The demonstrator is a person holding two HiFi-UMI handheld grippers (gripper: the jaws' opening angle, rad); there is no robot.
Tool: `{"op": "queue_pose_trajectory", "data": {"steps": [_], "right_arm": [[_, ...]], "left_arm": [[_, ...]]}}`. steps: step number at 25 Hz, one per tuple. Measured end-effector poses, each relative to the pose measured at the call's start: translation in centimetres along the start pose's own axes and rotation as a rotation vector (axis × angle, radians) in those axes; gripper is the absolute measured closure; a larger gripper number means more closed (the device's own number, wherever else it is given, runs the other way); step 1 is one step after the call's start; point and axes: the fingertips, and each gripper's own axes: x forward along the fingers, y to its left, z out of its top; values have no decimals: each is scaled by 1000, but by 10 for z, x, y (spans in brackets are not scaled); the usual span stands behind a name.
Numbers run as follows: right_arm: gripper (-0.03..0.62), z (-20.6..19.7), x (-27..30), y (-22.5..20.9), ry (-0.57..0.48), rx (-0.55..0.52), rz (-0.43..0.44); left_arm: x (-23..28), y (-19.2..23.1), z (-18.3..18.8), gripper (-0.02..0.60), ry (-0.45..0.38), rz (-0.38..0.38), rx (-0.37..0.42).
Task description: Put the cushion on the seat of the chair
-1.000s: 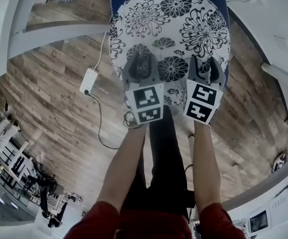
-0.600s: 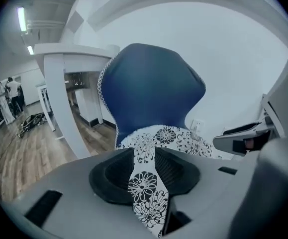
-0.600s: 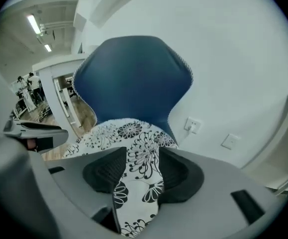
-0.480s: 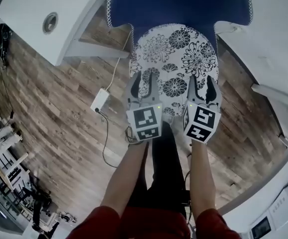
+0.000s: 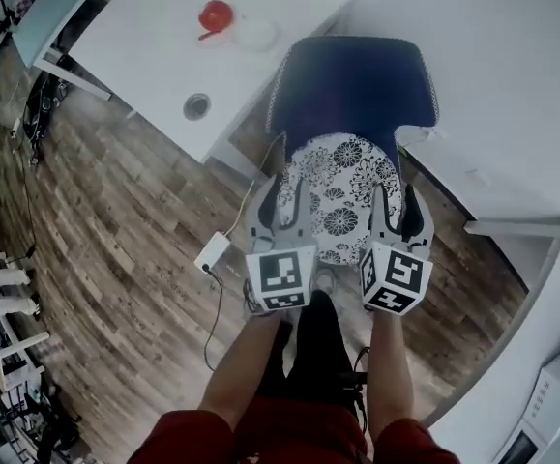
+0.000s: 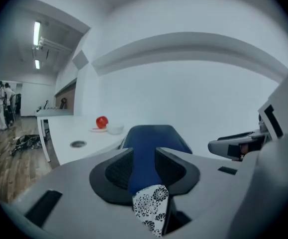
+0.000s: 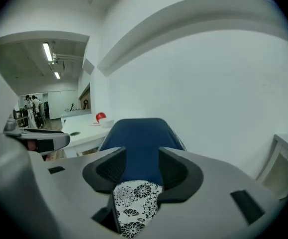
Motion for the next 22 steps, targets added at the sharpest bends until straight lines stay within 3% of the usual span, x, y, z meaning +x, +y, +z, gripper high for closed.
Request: {"op": "queue_pose_trajectory", "data": {"steps": [12, 19, 22], "right_arm": [[385, 156, -114, 49, -240, -57, 46], [389, 217, -171, 64, -359, -95, 23], [434, 235, -192, 70, -405, -97, 18]], "left_arm": [[-108, -10, 158, 445, -234, -107, 71], [-154, -13, 216, 445, -337, -157, 97], [-170, -15, 232, 446, -361, -162, 115]]}}
